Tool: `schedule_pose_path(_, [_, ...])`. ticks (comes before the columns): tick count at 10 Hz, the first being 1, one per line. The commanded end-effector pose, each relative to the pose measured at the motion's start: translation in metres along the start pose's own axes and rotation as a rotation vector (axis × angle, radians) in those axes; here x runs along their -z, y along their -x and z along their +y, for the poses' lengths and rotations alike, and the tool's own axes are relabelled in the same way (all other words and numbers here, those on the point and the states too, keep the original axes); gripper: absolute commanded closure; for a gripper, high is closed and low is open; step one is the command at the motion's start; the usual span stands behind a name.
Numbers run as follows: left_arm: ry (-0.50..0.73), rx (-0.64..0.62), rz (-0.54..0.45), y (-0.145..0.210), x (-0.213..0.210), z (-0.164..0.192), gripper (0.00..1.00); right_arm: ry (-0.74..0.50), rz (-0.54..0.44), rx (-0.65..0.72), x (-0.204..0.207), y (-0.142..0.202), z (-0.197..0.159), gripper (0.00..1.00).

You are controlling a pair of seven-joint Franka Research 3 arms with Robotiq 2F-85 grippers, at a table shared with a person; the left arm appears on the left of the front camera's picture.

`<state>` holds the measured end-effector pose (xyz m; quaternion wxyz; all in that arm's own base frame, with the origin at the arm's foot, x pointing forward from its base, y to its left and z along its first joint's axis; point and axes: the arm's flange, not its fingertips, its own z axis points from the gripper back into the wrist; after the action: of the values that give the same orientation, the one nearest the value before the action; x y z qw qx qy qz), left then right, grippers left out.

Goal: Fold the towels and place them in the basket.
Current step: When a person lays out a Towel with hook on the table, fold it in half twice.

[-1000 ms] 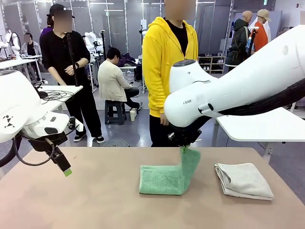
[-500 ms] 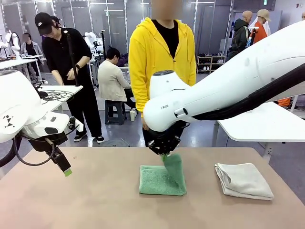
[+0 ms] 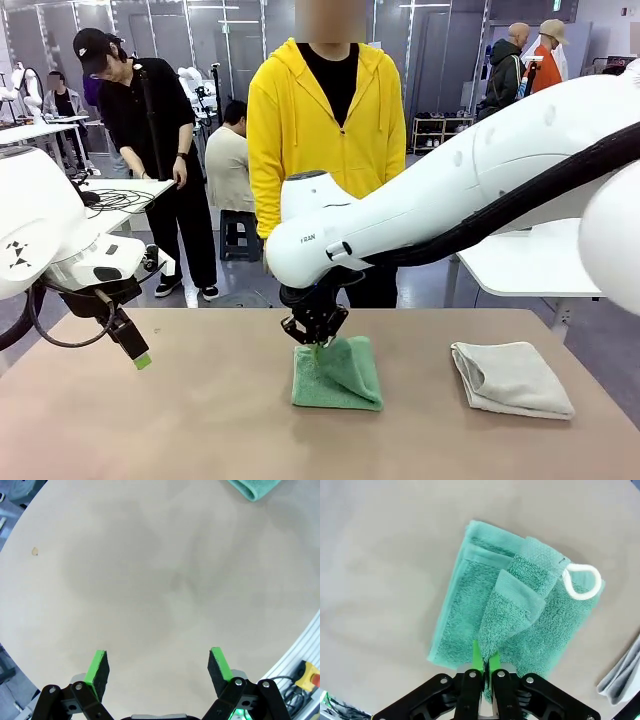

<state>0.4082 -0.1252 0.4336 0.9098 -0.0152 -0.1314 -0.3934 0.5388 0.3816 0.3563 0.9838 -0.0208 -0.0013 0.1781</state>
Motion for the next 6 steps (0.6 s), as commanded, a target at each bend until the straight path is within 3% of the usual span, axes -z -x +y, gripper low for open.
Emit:
schedule_pose_path(1, [-0.017,-0.007,0.007,-0.0033,0.0,0.0018,0.0,-0.004,0.022,-0.007,-0.003,-0.0102,0.0052,1.0])
schedule_pose_path(2, [-0.017,-0.007,0.007,-0.0033,0.0,0.0018,0.0,-0.027,0.019,0.005,-0.0018,-0.0096,0.0061,0.91])
schedule_pose_path(3, [-0.017,-0.007,0.007,-0.0033,0.0,0.0018,0.0,-0.049,0.017,-0.004,-0.0012,-0.0078,0.0055,0.65])
schedule_pose_path(4, [-0.017,-0.007,0.007,-0.0033,0.0,0.0018,0.0,-0.056,0.013,0.003,-0.0024,-0.006,0.0031,0.6])
schedule_pose_path(5, [-0.017,-0.007,0.007,-0.0033,0.0,0.0018,0.0,-0.058,0.012,0.008,-0.0026,-0.0049,0.0022,0.35])
schedule_pose_path(6, [-0.017,-0.007,0.007,-0.0033,0.0,0.0018,0.0,-0.063,0.013,0.015,-0.0032,-0.0042,0.0023,0.29])
